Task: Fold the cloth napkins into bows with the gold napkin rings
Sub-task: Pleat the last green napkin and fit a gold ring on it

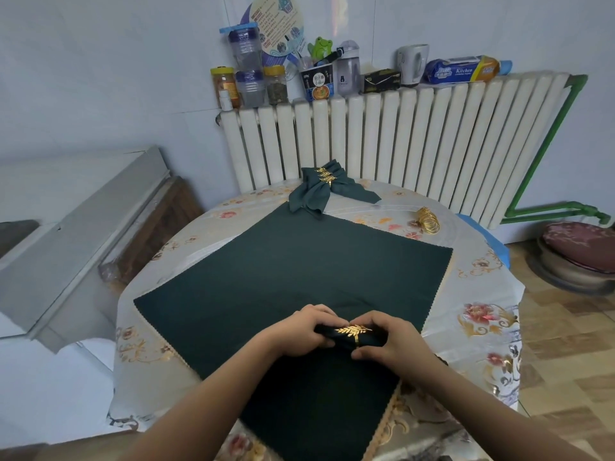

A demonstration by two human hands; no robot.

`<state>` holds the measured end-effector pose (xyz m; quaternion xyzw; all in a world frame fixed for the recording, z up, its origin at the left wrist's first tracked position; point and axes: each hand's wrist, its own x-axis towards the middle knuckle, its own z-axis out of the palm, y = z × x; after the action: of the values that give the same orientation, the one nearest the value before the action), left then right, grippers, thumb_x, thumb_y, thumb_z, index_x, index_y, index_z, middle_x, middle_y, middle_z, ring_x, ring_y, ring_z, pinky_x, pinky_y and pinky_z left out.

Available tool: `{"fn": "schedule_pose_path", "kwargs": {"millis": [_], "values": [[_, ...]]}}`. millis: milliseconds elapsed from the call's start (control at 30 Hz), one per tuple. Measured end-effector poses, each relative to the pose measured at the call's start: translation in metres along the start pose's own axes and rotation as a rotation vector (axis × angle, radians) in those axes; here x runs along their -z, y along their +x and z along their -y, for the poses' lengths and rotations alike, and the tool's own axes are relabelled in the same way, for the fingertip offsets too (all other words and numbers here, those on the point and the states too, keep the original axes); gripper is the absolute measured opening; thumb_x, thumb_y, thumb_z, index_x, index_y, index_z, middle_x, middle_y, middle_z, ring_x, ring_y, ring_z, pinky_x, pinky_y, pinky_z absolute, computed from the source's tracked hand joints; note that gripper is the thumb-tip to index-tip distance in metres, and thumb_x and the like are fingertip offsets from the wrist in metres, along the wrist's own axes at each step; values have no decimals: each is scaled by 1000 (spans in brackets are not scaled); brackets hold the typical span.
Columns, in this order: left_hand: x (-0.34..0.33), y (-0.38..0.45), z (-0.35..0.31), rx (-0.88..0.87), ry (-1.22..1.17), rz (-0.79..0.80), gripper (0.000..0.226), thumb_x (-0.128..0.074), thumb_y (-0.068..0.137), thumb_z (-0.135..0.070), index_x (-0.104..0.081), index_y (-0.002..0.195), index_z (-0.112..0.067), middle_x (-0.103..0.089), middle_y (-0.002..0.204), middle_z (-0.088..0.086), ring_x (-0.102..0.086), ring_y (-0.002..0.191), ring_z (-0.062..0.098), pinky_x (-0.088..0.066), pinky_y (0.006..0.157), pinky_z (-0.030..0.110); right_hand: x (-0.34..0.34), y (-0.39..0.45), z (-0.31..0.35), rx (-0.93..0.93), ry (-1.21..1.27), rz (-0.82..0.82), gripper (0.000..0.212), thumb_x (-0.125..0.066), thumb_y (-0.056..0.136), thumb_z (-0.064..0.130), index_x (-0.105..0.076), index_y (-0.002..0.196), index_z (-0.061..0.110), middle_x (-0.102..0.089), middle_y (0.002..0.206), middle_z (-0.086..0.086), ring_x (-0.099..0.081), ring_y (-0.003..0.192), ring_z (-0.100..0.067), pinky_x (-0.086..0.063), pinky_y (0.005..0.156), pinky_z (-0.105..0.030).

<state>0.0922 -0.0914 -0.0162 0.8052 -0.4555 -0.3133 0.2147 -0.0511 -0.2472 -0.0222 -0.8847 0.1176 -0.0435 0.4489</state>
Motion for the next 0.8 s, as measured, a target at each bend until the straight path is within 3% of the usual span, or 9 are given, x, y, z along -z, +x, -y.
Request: {"fn": "schedule_pose_path", "kwargs": {"millis": [100, 200, 300, 400, 501, 634, 801], "values": [[3, 0, 3, 0, -48, 8, 46, -60, 86, -9, -57, 126, -32, -45, 125, -10, -35, 124, 10, -24, 113, 40, -6, 1, 1, 16, -15, -35, 39, -84, 65, 27, -63, 94, 42, -67, 91, 22, -57, 89, 10, -42, 78, -8], [-1, -1, -2, 23, -14, -1, 45, -68, 81, -24, -53, 122, -37, -47, 121, -12, -33, 121, 11, -24, 110, 38, -8, 2, -2, 20, -47, -69, 44, -84, 64, 32, -64, 101, 42, -66, 92, 24, -58, 92, 7, -42, 82, -12], [-14, -6, -15, 70, 45, -162, 56, -78, 71, -39, -49, 119, -34, -45, 102, -22, -34, 106, 7, -26, 101, 29, -6, 4, -6, 26, -26, -27, 53, -83, 65, 33, -62, 114, 42, -64, 98, 28, -55, 96, 12, -37, 84, -5], [-26, -5, -15, -5, 79, -358, 63, -77, 65, -55, -50, 121, -44, -52, 105, -24, -42, 104, 4, -28, 99, 30, -1, 5, -11, 16, 14, -17, 62, -81, 68, 32, -53, 123, 43, -64, 106, 24, -54, 99, 15, -33, 84, 2], [-34, -3, -11, -58, 153, -451, 52, -67, 69, -63, -56, 117, -47, -56, 105, -24, -45, 98, 1, -31, 96, 30, 2, 3, -16, 2, 34, -16, 52, -80, 72, 27, -52, 115, 37, -68, 100, 20, -56, 96, 14, -35, 81, 2], [-35, -5, -9, -102, 141, -488, 46, -63, 69, -62, -60, 110, -42, -56, 100, -24, -45, 95, 0, -32, 91, 25, -1, 4, -17, 19, 6, -30, 33, -79, 73, 22, -58, 97, 32, -68, 92, 19, -59, 91, 10, -43, 79, -7], [-21, -10, -7, -91, 126, -379, 40, -74, 71, -42, -59, 106, -32, -58, 102, -20, -49, 98, 0, -43, 88, 23, -5, 5, -18, 56, -84, -23, 30, -75, 77, 28, -52, 90, 41, -65, 92, 20, -59, 89, 4, -46, 80, -17]]}}
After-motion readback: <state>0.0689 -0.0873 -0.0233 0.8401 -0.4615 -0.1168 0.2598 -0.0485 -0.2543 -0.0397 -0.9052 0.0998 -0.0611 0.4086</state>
